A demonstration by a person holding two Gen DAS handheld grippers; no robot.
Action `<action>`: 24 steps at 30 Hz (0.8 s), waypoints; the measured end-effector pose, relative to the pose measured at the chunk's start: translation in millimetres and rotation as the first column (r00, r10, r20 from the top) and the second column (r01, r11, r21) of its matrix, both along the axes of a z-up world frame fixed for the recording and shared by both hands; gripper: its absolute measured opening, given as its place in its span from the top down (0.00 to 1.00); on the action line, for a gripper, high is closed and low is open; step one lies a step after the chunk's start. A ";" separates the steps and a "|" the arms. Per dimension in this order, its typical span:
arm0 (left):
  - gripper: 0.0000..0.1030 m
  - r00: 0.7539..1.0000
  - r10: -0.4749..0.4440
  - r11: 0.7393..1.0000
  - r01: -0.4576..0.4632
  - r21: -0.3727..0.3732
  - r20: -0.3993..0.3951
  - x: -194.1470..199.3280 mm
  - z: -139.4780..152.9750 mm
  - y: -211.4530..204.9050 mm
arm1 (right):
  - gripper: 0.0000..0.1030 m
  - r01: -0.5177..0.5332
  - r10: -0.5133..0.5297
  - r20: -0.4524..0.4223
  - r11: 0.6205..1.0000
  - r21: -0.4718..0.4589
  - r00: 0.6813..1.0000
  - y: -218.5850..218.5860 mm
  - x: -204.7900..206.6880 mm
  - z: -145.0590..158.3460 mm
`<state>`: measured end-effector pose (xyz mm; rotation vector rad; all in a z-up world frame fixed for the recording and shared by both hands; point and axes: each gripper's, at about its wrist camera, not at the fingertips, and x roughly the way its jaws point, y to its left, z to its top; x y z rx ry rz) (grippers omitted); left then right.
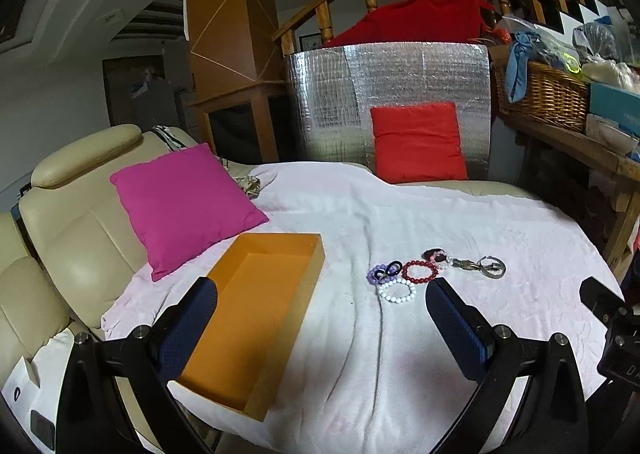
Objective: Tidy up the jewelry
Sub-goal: 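Move both tools toward the jewelry on the pink blanket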
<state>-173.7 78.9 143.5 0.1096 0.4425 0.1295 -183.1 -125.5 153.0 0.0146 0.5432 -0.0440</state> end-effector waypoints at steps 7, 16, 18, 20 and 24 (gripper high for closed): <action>0.00 1.000 0.006 0.999 -0.007 0.034 0.031 -5.5 1.6 -3.4 | 0.00 -0.005 0.005 -0.004 1.000 0.021 1.000 0.1 2.4 -2.4; 0.00 1.000 0.015 1.000 -0.015 0.023 0.008 3.6 1.2 -0.5 | 0.00 -0.005 0.005 -0.001 0.999 0.035 1.000 -1.4 7.3 -1.7; 0.00 1.000 0.017 1.000 -0.017 0.025 0.007 5.2 0.7 -0.9 | 0.00 -0.006 0.006 -0.002 0.999 0.040 1.000 -0.7 9.6 -0.5; 0.00 1.000 0.018 0.999 -0.018 0.028 0.004 6.9 1.2 -1.9 | 0.00 -0.006 0.006 0.001 0.999 0.043 1.000 -1.2 11.2 0.0; 0.00 1.000 0.024 0.999 -0.024 0.032 0.002 10.9 2.6 -2.8 | 0.00 -0.006 0.006 0.005 0.999 0.050 1.000 -2.0 14.5 1.9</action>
